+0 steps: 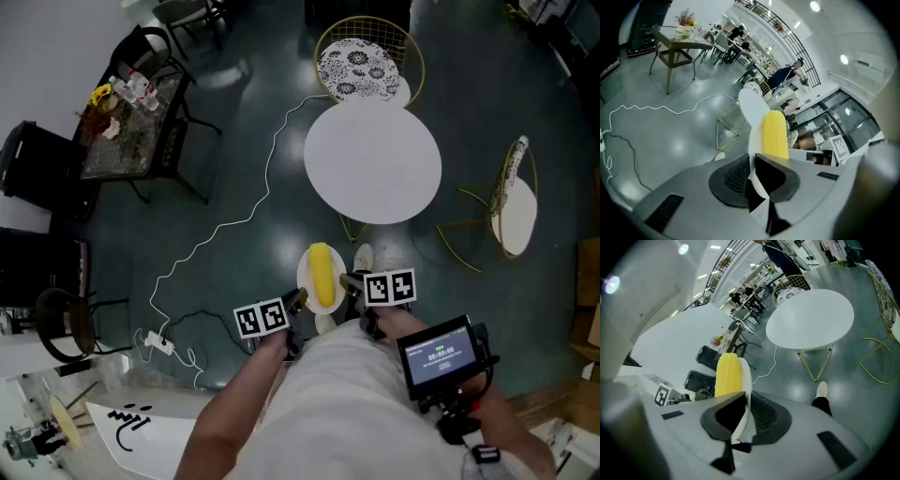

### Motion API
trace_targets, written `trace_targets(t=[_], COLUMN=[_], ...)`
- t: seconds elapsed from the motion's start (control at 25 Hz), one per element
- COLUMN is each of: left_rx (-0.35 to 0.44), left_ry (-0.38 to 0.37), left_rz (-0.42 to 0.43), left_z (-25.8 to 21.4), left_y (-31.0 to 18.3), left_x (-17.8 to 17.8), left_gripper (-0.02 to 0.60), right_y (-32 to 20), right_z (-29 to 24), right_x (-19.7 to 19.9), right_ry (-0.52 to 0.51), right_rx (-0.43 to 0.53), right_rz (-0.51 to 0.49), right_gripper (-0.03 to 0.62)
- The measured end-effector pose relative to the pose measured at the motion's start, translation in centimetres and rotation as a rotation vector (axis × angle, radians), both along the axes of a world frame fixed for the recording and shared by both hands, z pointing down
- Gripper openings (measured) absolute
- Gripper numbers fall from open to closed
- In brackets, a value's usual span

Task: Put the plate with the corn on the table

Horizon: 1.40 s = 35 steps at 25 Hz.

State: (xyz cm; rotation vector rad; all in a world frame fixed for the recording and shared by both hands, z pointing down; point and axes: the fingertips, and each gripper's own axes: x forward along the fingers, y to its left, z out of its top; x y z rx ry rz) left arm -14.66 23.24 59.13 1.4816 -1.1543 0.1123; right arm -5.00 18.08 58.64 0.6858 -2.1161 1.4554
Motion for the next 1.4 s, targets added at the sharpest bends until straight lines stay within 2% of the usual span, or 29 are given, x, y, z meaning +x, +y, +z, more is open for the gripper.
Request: trace_targets(t=[0.2,0.4,0.72,1.4], left_rx=[0.0,0.015,-0.033,0.016], left_ry=[0.012,0.018,0.049,0.031], left_rz=[-0.02,-0.004,0.032,0.087], left_z=[-1.2,-1.9,-1.9,-2.9], left_y=[5.1,7.0,8.1,7.3], left_x=[0.1,1.0,2.1,1.2], left_gripper=[0.043,0.043,0.04,0.038], right_y=[4.8,6.8,8.2,8.0], right_z=[-1.7,-2.2,-1.9,-2.2], right_x=[0.0,1.0,2.4,1.7], right_ry=[-0.001,-0.01,-0.009,-0.035], right_rx=[0.019,0.026,-0.025,-0.028], right_rz=[-0.005,0.022,0.085,0.14], right_gripper=[0.046,0.046,0.046,0.046])
